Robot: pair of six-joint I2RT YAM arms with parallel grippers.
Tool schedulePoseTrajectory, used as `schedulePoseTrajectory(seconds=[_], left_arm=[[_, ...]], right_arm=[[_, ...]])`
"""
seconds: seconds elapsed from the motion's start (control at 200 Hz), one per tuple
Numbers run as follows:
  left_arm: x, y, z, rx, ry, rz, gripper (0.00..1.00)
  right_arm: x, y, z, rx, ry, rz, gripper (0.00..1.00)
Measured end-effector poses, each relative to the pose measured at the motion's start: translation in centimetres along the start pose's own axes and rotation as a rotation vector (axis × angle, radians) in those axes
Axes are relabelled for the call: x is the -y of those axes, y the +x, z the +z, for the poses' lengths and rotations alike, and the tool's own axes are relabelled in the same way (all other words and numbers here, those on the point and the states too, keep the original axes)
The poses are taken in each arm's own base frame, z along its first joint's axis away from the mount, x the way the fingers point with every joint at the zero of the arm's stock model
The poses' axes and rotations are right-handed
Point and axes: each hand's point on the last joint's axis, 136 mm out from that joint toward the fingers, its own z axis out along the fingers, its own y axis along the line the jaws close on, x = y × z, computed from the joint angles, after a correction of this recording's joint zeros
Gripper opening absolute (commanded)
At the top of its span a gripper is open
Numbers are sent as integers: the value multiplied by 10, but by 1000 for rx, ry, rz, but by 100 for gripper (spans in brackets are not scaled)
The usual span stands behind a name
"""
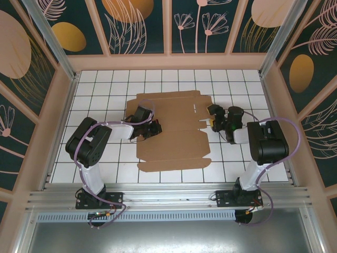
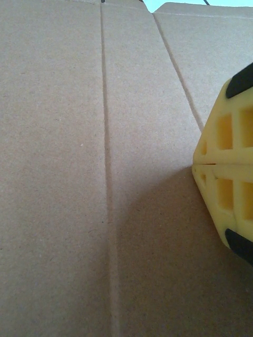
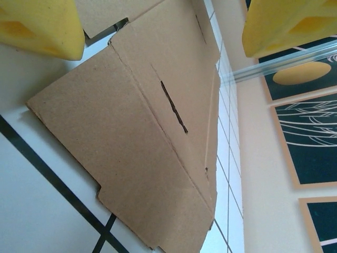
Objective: Fold the paper box
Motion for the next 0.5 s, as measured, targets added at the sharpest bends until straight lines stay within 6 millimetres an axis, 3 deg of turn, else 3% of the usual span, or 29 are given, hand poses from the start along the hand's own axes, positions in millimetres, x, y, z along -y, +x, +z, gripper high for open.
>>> schedulePoseTrajectory(seconds=[0.5], left_arm=[[-1, -1, 0, 1, -7, 7, 0]], right_arm=[[-10, 8, 20, 6, 81, 148, 81]])
